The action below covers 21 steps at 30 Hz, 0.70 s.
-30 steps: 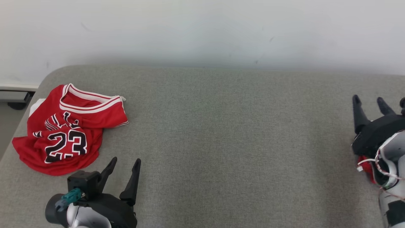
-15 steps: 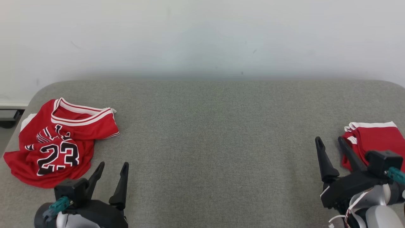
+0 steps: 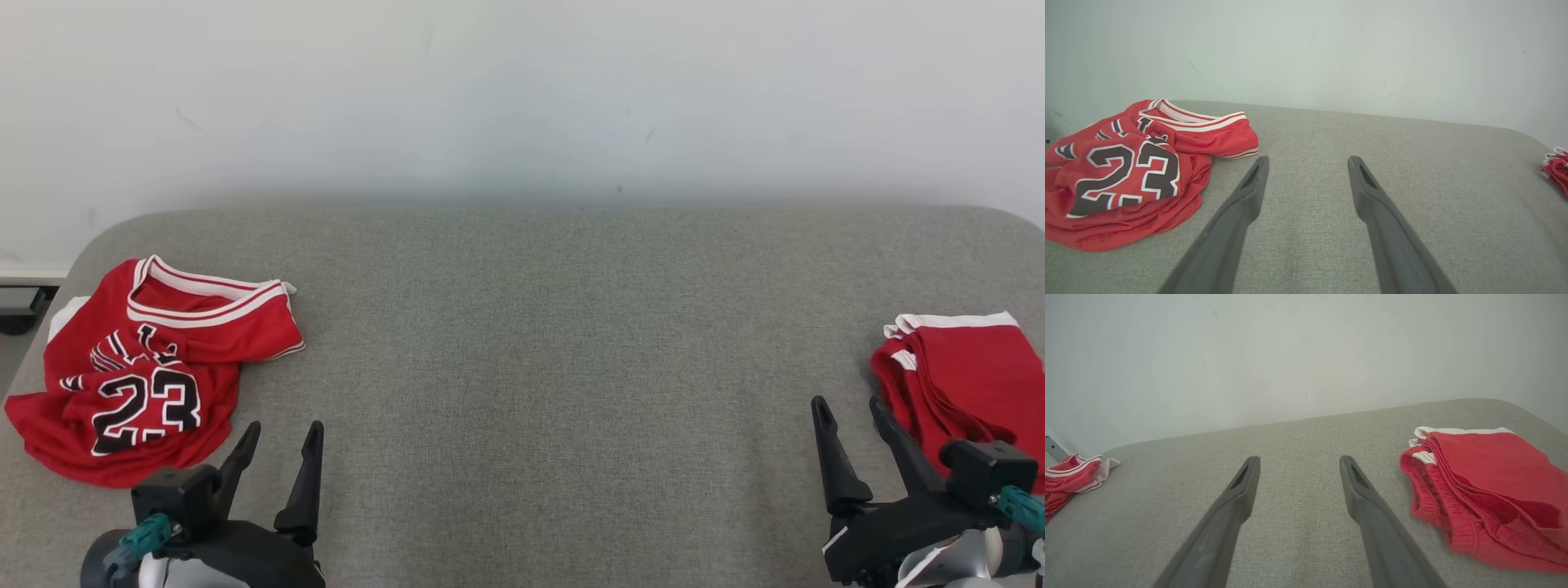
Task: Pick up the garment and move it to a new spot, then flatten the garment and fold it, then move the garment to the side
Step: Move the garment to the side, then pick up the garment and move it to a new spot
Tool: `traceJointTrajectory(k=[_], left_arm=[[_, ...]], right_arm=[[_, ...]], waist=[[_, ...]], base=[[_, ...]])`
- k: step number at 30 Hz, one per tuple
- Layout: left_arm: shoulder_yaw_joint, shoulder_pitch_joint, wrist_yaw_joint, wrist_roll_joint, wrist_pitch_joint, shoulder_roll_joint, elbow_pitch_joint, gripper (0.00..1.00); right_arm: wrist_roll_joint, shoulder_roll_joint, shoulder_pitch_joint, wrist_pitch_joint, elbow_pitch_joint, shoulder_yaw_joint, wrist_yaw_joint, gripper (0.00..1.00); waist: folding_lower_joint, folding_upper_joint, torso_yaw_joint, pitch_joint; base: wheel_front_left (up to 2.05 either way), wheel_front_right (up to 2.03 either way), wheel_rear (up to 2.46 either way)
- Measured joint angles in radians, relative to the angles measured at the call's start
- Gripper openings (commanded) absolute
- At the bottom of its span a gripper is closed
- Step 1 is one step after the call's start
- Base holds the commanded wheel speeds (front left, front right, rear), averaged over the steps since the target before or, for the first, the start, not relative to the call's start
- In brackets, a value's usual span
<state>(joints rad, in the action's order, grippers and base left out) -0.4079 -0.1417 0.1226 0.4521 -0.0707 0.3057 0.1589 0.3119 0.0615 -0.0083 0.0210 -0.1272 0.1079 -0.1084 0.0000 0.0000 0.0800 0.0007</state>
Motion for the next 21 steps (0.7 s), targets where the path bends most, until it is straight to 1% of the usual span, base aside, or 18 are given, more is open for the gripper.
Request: traceJointTrajectory(k=[8,12,19,20,21], left_arm=[[-0.003,-0.002,0.0,-0.003,0.006,-0.016,-0.001,1.0],[-0.001,-0.006,0.0,-0.005,0.009,-0.02,-0.001,1.0],[0.006,-0.007,0.0,-0.012,0.009,-0.022,0.0,1.0],[0.006,-0.007,0.0,-0.012,0.009,-0.022,0.0,1.0],[0.017,-0.004,0.0,-0.012,0.008,-0.021,-0.001,1.0]], right_arm=[[-0.006,-0.001,0.0,0.012,0.004,-0.001,0.005,1.0],[-0.007,0.0,0.005,0.015,0.01,0.007,0.014,1.0],[-0.006,0.001,0.017,0.032,0.028,0.018,0.021,1.0],[-0.006,0.001,0.017,0.032,0.028,0.018,0.021,1.0],[-0.006,0.001,0.014,0.034,0.03,0.01,0.021,1.0]], waist=[[0.0,0.0,0.021,0.006],[0.0,0.0,0.043,0.011],[0.0,0.0,0.107,0.019],[0.0,0.0,0.107,0.019],[0.0,0.0,0.131,0.02]], base=[[0.0,0.0,0.0],[0.0,0.0,0.0],[0.0,0.0,0.0],[0.0,0.0,0.0],[0.0,0.0,0.0]])
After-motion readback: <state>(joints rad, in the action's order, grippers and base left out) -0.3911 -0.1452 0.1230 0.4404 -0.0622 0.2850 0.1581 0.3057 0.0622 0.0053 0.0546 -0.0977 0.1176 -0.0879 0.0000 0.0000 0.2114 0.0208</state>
